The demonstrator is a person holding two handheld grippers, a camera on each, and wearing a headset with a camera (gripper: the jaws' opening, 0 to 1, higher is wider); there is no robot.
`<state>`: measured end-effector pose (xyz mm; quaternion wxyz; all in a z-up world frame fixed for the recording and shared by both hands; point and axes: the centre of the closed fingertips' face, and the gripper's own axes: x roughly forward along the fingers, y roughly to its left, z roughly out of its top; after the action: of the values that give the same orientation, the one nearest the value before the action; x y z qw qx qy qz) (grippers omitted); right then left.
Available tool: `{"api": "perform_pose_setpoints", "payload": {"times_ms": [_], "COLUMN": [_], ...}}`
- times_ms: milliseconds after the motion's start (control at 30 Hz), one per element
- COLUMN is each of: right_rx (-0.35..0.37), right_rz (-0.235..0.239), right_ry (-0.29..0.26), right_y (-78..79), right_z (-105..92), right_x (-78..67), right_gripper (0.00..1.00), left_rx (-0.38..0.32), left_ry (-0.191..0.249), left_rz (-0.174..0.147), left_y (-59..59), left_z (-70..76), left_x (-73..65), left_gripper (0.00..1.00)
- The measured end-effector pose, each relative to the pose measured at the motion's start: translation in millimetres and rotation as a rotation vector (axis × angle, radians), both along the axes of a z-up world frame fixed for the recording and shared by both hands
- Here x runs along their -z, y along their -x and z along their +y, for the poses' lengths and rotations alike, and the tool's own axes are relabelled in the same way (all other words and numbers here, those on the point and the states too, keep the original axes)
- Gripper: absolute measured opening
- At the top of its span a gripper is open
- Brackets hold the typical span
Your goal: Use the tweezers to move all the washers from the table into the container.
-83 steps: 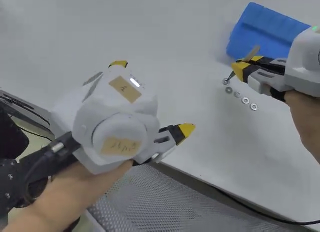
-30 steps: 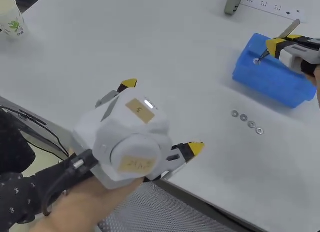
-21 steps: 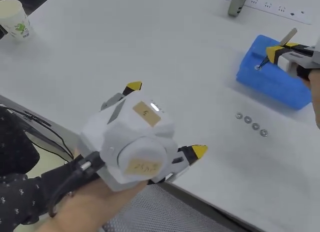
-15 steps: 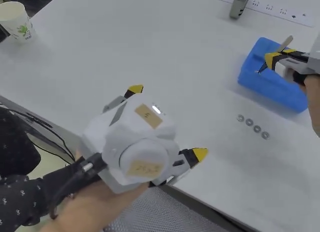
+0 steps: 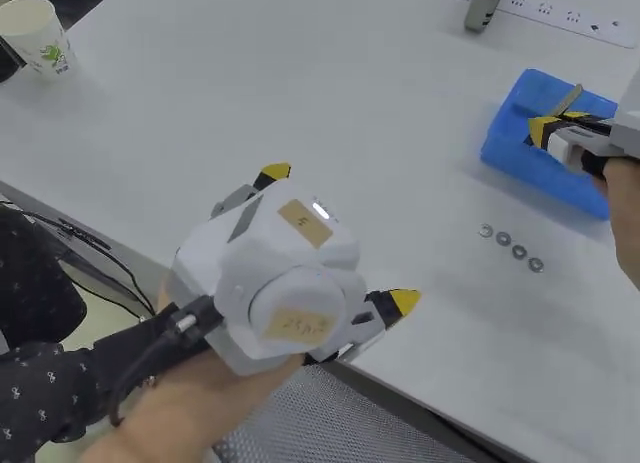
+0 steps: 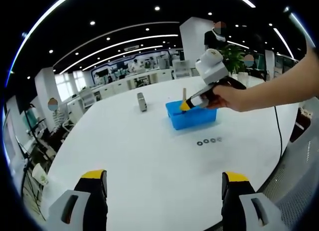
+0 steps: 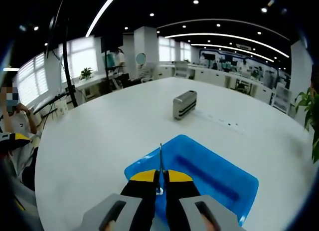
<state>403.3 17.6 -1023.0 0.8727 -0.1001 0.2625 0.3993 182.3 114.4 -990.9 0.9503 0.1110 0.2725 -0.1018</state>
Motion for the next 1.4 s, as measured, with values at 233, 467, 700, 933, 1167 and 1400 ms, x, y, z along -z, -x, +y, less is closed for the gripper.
{"api": "perform_pose_setpoints", "payload": {"times_ms": [233,467,700,933,1167,1400], "right_rx": [0.000,-0.015,-0.048,-0.071,-0.099,-0.098], "right_rz": [0.008,-0.035,-0.083,-0.081,-0.052,-0.009], "right_ry": [-0.009,-0.038,-0.088,-0.121,-0.106,-0.094], "right_y": [6.1,11.6,24.3,39.1,60.7,75.1], "right_z": [1.3,4.3,3.8,7.1,5.2,-4.0], "right_x": [-4.0,-34.5,-64.3,-73.0,-60.7,-41.5], "right_gripper": [0.03,0.03,0.03,0.03,0.03,0.03], "left_rx": [0.001,0.001,0.002,-0.008,-0.007,-0.003], "left_ry": [-0.007,-0.008,-0.010,-0.008,-0.011,-0.012], "left_rz": [0.004,0.003,0.009,0.013,0.022,0.029], "left_y": [0.6,0.7,0.8,0.8,1.3,1.7], "left_z": [-0.3,-0.4,-0.3,1.6,1.7,1.0], "left_x": [0.5,0.4,1.7,2.5,4.2,5.5], "left_gripper": [0.98,0.97,0.98,0.99,0.99,0.99]}}
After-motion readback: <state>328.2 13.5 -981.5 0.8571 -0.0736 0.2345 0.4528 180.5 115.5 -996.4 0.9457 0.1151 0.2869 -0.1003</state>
